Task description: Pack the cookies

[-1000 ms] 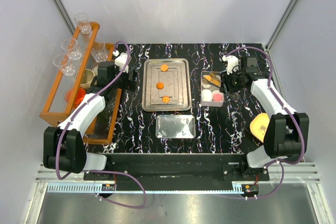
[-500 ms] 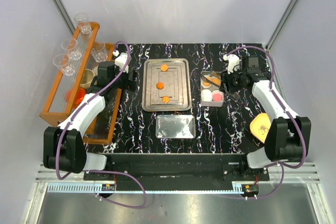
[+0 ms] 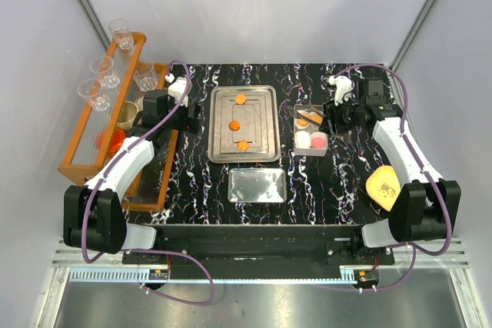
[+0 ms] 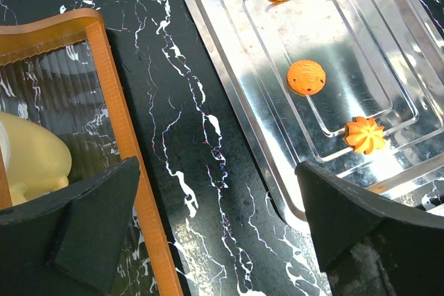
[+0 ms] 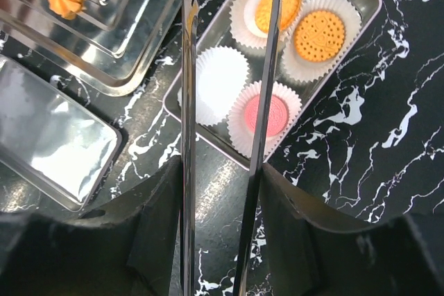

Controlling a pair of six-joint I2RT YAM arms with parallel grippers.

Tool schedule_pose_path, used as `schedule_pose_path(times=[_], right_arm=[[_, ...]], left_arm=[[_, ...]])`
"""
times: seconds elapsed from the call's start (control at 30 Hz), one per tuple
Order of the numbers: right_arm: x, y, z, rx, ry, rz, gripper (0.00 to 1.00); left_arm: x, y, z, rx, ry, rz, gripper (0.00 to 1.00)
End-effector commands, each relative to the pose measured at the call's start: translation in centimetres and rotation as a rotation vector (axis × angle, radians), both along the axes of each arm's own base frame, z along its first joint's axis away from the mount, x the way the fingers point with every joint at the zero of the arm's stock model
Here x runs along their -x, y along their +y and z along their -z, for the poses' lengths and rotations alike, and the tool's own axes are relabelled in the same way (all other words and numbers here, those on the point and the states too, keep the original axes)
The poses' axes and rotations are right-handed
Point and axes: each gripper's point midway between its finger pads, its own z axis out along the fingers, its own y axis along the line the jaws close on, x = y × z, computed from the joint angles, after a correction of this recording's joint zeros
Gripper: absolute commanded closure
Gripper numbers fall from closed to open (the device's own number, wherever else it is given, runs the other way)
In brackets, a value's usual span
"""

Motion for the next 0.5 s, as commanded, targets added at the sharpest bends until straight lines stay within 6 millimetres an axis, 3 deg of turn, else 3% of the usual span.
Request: schedule_pose_path(times=[0.0,0.17,0.47], right_arm=[[-0.1,1.6,-5.0,-0.064,-0.106,-0.055,0.48],[0.6,3.6,-5.5,-0.068,-0.104,-0.112,0.48],[3.2,10.7,-3.6,-0.042,-0.064,-0.288,0.48]], left_arm=[[-0.6,-0.5,-2.6,0.021,-0.083,0.017,0.01],[-0.6,-0.5,-2.6,0.020,-0.082,0.015,0.01],[-0.7,-0.3,-2.3,0.012,-0.079,0.011,0.01]])
